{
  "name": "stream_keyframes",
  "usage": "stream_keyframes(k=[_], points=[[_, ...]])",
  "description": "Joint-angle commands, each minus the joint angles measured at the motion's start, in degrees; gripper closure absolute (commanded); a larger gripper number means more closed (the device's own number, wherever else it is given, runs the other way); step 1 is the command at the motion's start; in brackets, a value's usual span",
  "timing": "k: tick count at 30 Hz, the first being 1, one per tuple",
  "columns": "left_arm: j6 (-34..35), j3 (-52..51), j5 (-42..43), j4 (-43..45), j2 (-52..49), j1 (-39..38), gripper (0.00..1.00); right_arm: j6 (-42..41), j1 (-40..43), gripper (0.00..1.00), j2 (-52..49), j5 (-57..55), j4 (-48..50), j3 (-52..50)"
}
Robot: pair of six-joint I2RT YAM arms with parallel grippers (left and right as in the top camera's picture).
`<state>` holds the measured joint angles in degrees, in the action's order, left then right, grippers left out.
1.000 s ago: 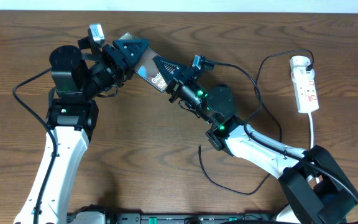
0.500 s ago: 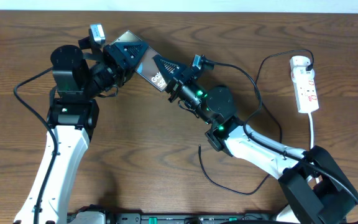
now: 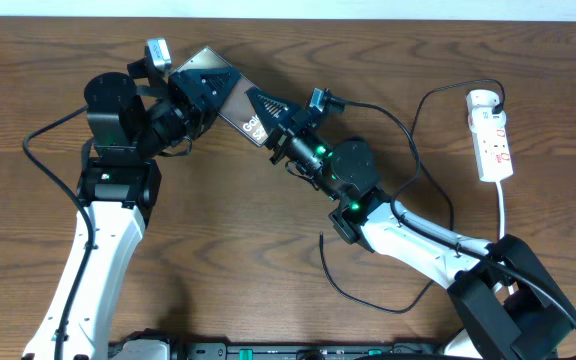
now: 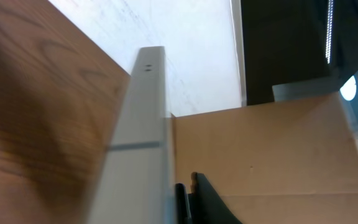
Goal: Plug charger to phone and switch on socket
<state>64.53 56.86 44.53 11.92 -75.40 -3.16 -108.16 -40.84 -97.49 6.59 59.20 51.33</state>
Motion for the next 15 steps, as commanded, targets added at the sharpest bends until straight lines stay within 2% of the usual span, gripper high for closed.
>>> stream_keyframes(k=[1,15], points=[[-0.9,0.24,2.56,1.07,-0.22,-1.6,0.92,1.09,-3.08,0.99,0.39,7.21,-0.02,1.18],[-0.92,0.24,2.49,1.07,-0.22,-1.6,0.92,1.55,-3.15,0.99,0.39,7.28,-0.11,1.18]])
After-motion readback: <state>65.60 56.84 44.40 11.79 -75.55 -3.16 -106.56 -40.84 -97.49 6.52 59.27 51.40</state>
